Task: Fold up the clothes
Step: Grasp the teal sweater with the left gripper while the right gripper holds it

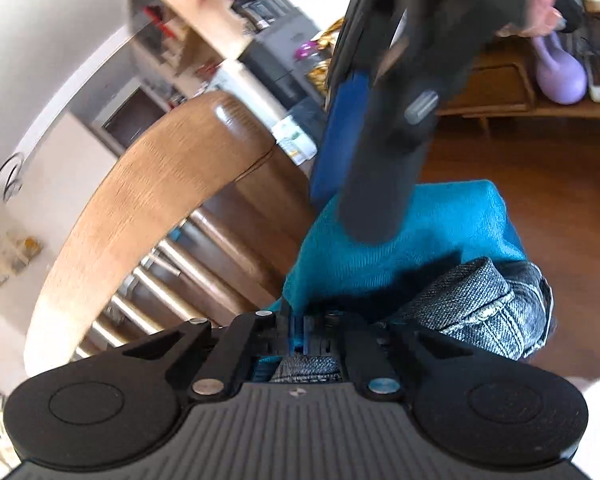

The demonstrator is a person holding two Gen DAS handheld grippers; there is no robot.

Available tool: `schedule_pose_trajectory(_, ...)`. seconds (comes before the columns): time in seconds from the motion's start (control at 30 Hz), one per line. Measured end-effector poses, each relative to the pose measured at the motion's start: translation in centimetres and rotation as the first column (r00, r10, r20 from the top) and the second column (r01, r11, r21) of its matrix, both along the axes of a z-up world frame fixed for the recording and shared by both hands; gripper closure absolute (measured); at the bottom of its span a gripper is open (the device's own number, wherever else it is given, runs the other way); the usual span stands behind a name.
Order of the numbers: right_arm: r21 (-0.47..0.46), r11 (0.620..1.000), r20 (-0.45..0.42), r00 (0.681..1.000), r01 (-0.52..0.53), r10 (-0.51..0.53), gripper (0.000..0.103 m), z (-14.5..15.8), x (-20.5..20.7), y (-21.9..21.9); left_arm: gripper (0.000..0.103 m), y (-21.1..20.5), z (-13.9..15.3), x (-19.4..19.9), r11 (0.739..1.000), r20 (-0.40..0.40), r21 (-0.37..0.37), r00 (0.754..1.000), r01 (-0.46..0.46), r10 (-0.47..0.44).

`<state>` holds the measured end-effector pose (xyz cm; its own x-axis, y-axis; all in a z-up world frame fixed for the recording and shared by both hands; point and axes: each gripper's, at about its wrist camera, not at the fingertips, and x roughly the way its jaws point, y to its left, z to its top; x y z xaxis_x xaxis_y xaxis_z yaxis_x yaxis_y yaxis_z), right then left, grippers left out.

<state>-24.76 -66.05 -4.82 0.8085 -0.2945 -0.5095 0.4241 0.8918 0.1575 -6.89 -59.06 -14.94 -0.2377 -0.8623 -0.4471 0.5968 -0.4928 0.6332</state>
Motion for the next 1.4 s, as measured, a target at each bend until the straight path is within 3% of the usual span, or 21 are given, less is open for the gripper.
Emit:
schedule_pose_trajectory(0.13, -0.114, 0.993, -0.095, 0.994, 0.033, -0.044, 0.0, -1.3, -2.1, 1.6, 0.101, -0.2, 0.1, 0.2, 0.998, -0.068, 0.024, 0.996, -0.057, 0.059)
schedule_pose_trajectory(0.27, -0.061, 0.991, -0.182, 0.975, 0.116, -0.125, 0.0, -5.4, -4.0, 0.9, 0.1, -0.3, 0.8, 0.8, 0.996, -0.093, 0.038, 0.992, -0.081, 0.084)
schedule_pose_trajectory(0.4, -0.027, 0.991, -0.252, 0.958, 0.131, -0.133, 0.0, -9.6, -4.3, 0.9, 0.1, -1.1, 1.6, 1.5, 0.994, -0.097, 0.044, 0.99, -0.096, 0.099)
schedule_pose_trajectory(0.6, -0.094, 0.988, -0.199, 0.97, 0.125, -0.142, 0.0, -11.9, -2.9, 1.2, 0.1, -2.9, 2.4, 1.5, 0.993, -0.098, 0.052, 0.988, -0.111, 0.115)
schedule_pose_trajectory(0.8, -0.105, 0.987, -0.177, 0.974, 0.121, -0.139, 0.0, -13.4, -1.0, 0.9, 0.1, -2.9, 2.4, 1.3, 0.991, -0.101, 0.056, 0.987, -0.122, 0.127)
schedule_pose_trajectory(0.93, -0.034, 0.975, -0.162, 0.962, 0.218, -0.221, 0.0, -13.0, -0.9, 0.2, 0.1, -2.7, 2.5, 1.1, 0.987, -0.114, 0.041, 0.981, -0.153, 0.156)
schedule_pose_trajectory(1.1, -0.026, 0.948, -0.02, 0.948, 0.318, -0.318, 0.0, -8.8, -2.2, 1.2, 0.1, -2.4, 4.3, 2.0, 0.971, -0.207, 0.021, 0.949, -0.238, 0.237)
schedule_pose_trajectory(1.4, -0.052, 0.971, 0.172, 0.96, 0.233, -0.221, 0.0, 0.4, -1.8, 1.1, 0.1, -1.0, 10.4, 5.4, 0.91, -0.357, -0.074, 0.862, -0.409, 0.359)
